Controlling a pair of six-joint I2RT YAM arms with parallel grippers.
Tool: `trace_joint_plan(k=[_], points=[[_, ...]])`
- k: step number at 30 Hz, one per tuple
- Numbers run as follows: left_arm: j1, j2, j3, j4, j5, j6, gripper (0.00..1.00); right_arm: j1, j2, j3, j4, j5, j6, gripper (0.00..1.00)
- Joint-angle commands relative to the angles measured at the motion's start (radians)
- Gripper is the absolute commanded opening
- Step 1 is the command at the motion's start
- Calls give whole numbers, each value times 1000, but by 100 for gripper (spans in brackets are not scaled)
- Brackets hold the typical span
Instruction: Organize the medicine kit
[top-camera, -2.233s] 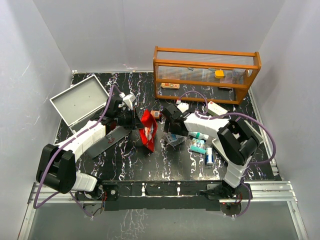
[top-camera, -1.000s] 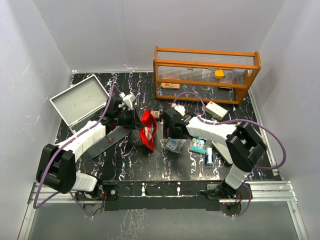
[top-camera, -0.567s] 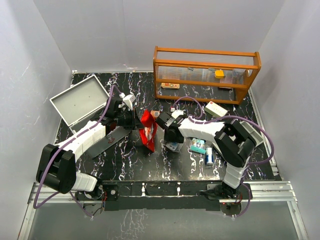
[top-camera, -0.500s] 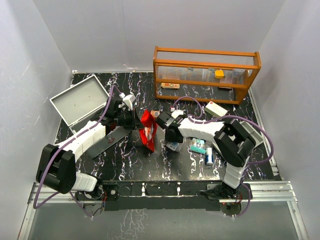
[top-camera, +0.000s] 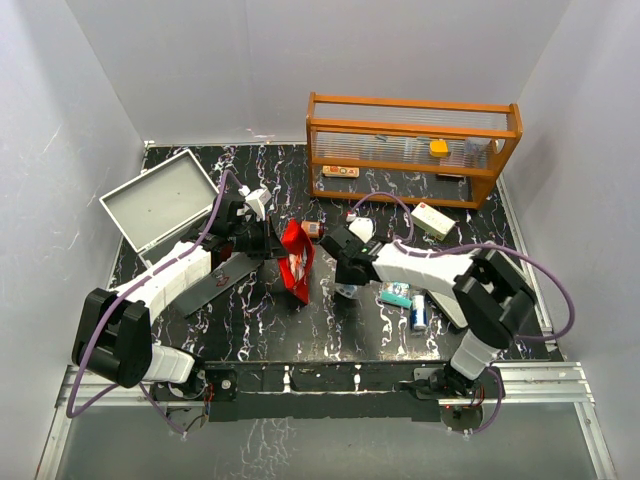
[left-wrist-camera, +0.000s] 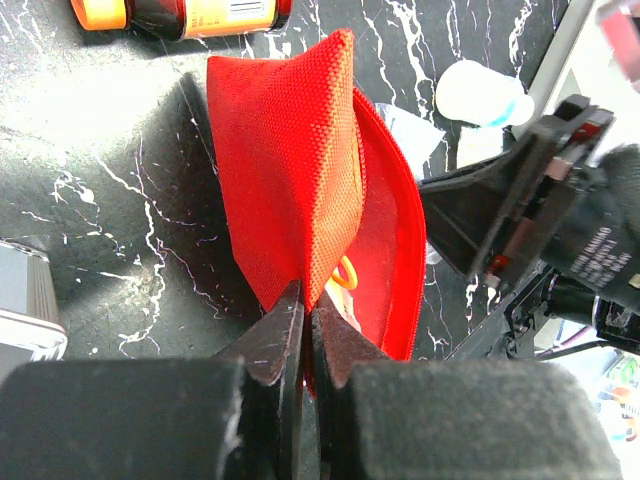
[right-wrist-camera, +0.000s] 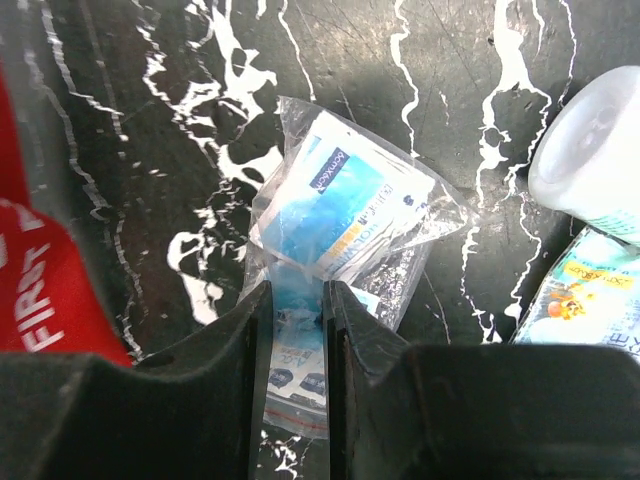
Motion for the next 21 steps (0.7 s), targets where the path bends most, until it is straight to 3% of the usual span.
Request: trace_joint_plan(k=[1,12,21], points=[[-3,-33,-3,23,21,1,0,3,-123,-42,154,0,-31,22],[-3,-19,-6,35,45,-12,0,5,-338,-79,448,-141,-102,24],[-3,-9,-6,29,42,-20,0,4,-307,-84,668,-338,-77,27]])
